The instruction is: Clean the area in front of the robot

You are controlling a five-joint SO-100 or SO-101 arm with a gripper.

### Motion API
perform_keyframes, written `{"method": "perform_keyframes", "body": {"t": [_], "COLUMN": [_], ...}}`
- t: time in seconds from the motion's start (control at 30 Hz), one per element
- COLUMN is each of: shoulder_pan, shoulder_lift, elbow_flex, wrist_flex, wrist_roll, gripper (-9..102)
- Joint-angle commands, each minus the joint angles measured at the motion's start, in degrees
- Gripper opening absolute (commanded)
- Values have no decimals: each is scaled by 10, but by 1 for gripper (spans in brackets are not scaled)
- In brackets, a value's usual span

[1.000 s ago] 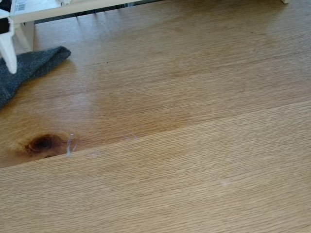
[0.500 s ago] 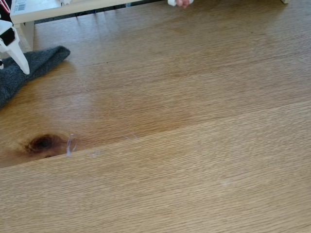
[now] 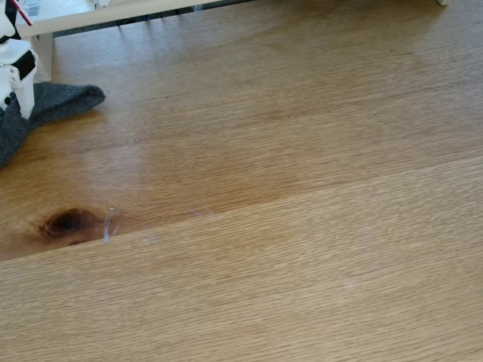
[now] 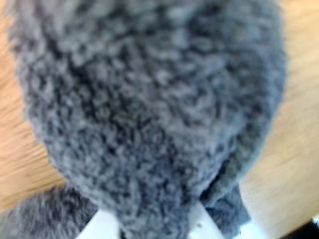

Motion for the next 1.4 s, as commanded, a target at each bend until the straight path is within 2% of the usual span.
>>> {"method": "perform_keyframes", "body": {"t": [0.0, 0.3, 0.43, 0.6, 0.73, 0.83, 0.9, 1.1, 1.17, 1.27, 1.37], "shoulder_pan": [-64, -62, -106, -296, -497, -606, -652, -680, -673, -657, -644], "shoulder_lift": [158, 373, 436, 503, 470, 389, 327, 95, 30, -48, -132], "elbow_flex": [-28, -20, -20, -20, -25, -29, -29, -30, -35, -79, -159], "wrist_flex": [18, 124, 186, 256, 251, 195, 113, -255, -349, -413, -417], "wrist_roll": [35, -14, -4, 62, 132, 183, 201, 261, 264, 273, 273], "gripper": [0, 0, 0, 0, 0, 0, 0, 0, 0, 0, 0]}}
